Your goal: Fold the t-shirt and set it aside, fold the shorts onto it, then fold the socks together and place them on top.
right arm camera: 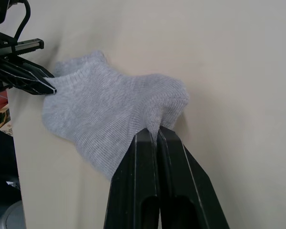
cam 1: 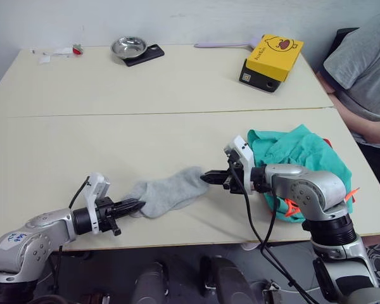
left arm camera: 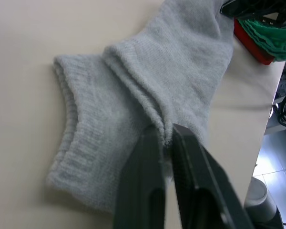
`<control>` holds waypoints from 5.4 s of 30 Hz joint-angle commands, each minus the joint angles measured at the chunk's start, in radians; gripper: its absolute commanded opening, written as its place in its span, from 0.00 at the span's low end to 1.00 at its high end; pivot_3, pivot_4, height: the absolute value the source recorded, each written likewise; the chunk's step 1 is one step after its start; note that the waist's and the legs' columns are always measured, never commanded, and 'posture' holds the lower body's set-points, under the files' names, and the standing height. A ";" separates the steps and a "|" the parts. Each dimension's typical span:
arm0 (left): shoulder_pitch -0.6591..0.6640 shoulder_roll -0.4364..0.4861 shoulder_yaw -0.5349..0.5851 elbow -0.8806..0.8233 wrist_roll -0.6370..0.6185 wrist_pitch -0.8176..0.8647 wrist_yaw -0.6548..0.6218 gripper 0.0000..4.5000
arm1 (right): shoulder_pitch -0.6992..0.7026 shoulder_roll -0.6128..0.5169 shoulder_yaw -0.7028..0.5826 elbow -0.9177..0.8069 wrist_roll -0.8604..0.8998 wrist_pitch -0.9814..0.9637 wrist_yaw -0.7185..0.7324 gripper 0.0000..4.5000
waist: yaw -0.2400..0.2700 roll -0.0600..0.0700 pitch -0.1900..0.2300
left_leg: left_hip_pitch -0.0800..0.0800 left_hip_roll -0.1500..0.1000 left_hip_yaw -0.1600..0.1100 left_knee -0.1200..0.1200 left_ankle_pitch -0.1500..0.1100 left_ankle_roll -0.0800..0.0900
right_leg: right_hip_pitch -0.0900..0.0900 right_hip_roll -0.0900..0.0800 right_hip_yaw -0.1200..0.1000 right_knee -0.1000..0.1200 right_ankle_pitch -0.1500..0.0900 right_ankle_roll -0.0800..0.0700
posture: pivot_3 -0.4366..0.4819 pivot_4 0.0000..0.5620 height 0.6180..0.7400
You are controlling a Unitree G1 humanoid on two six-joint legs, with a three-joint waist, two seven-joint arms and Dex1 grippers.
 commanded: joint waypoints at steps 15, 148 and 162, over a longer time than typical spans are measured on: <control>-0.043 0.167 0.179 0.116 -0.139 0.122 -0.106 0.00 | -0.010 0.024 -0.080 -0.127 0.150 0.116 -0.038 0.00 | -0.004 0.000 0.000 | 0.000 0.000 0.000 0.000 0.001 -0.001 | 0.000 0.000 0.000 0.000 0.000 0.000 | 0.48 0.27 1.00; -0.222 -0.125 -0.204 0.429 0.428 -0.811 -0.295 0.00 | -0.029 0.326 -0.218 0.147 0.140 0.326 -0.307 0.35 | -0.021 -0.003 -0.002 | 0.004 0.000 0.001 -0.002 0.006 -0.001 | 0.002 -0.001 0.000 0.006 0.001 0.000 | 0.48 0.27 1.00; -0.371 -0.295 -0.333 0.503 0.500 -0.827 -0.256 0.00 | -0.104 0.117 -0.370 0.076 0.167 0.446 -0.289 0.01 | -0.010 -0.002 -0.002 | 0.001 -0.002 0.001 -0.002 0.007 0.000 | 0.000 0.000 0.001 0.004 0.002 0.002 | 0.48 0.27 1.00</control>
